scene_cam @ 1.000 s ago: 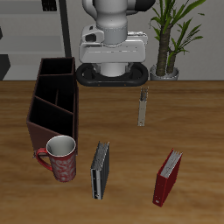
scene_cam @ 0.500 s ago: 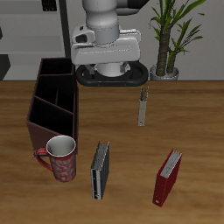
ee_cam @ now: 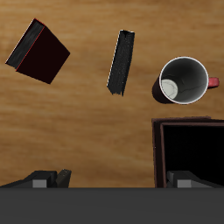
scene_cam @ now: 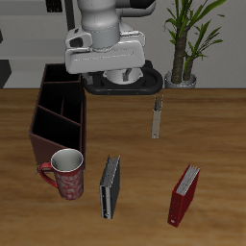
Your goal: Place the red mug into the right desk caddy's left compartment and place the red book into the right desk caddy's front compartment
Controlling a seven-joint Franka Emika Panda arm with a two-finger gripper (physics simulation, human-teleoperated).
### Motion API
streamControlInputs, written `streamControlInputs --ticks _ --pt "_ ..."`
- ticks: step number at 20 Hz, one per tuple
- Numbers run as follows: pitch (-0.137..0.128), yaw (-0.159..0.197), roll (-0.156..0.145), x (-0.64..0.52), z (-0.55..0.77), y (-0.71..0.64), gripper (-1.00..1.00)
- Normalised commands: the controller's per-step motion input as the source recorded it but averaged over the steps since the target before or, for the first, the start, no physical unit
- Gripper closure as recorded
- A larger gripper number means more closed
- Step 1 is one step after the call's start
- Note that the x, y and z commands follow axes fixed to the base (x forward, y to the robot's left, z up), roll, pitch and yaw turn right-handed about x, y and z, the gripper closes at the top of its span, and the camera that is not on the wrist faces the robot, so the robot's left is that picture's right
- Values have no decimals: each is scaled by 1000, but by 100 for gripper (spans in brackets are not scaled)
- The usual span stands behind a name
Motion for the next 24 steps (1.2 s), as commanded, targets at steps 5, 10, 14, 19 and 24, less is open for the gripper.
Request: streamControlInputs --ticks 5,10,14,19,24 --pt "-16 -17 -56 386 -76 -283 -100" --pt "-8 -10 -29 319 -150 -247 -100" --pt "-4 -38 -31 285 -194 -223 -100" --pt "-9 -24 -8 138 -140 -92 -100" --pt "-19 -19 69 65 -222 39 -100"
